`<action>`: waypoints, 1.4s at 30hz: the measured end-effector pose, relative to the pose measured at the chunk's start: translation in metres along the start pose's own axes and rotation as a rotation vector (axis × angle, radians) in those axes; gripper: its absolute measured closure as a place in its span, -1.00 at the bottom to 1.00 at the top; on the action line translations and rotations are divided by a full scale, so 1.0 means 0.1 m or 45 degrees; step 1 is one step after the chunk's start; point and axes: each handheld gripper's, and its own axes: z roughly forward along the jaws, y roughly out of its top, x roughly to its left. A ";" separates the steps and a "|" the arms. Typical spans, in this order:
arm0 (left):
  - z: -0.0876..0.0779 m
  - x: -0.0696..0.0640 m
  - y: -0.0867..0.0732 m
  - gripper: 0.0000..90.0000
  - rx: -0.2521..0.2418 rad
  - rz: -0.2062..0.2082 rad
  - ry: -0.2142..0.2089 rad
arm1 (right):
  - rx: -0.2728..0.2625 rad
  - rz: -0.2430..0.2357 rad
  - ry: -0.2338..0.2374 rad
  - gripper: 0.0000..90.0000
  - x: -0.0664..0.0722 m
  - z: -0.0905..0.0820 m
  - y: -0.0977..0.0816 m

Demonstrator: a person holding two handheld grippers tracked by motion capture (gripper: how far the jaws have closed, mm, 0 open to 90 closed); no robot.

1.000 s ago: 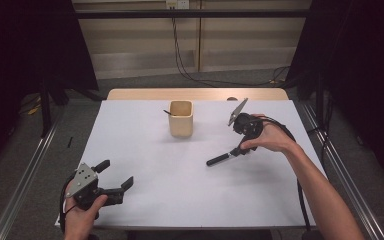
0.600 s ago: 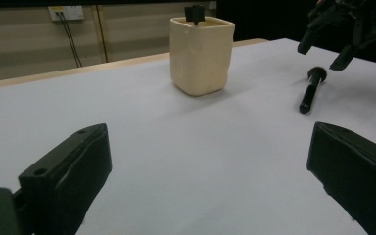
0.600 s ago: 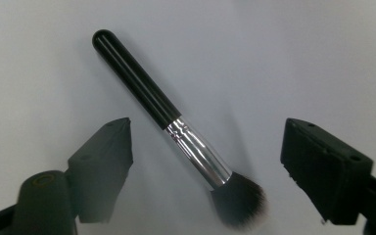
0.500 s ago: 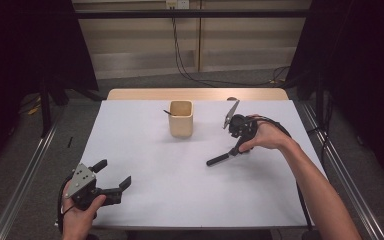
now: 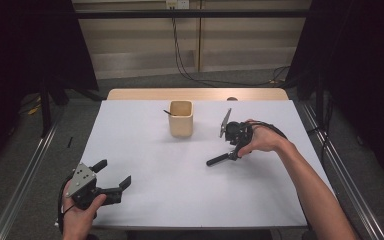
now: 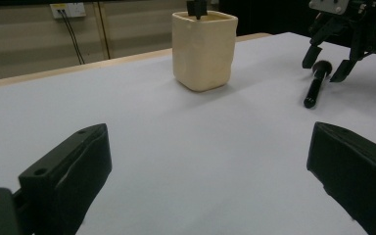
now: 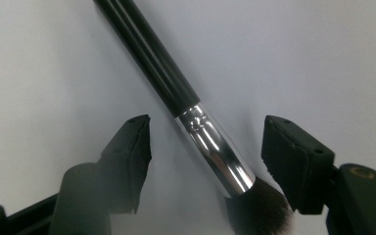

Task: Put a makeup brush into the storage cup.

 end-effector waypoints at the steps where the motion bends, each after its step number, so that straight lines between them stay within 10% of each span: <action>1: 0.00 0.00 0.00 -0.94 0.002 0.001 0.000 | 0.007 0.003 -0.003 -0.18 0.00 0.01 0.00; 28: -0.02 0.00 0.00 -0.94 0.001 0.008 0.012 | 0.047 -0.001 0.068 0.58 -0.04 0.13 -0.04; 42: -0.02 0.03 -0.01 -0.93 0.010 -0.009 0.028 | 0.037 0.056 0.065 0.61 -0.06 0.13 -0.04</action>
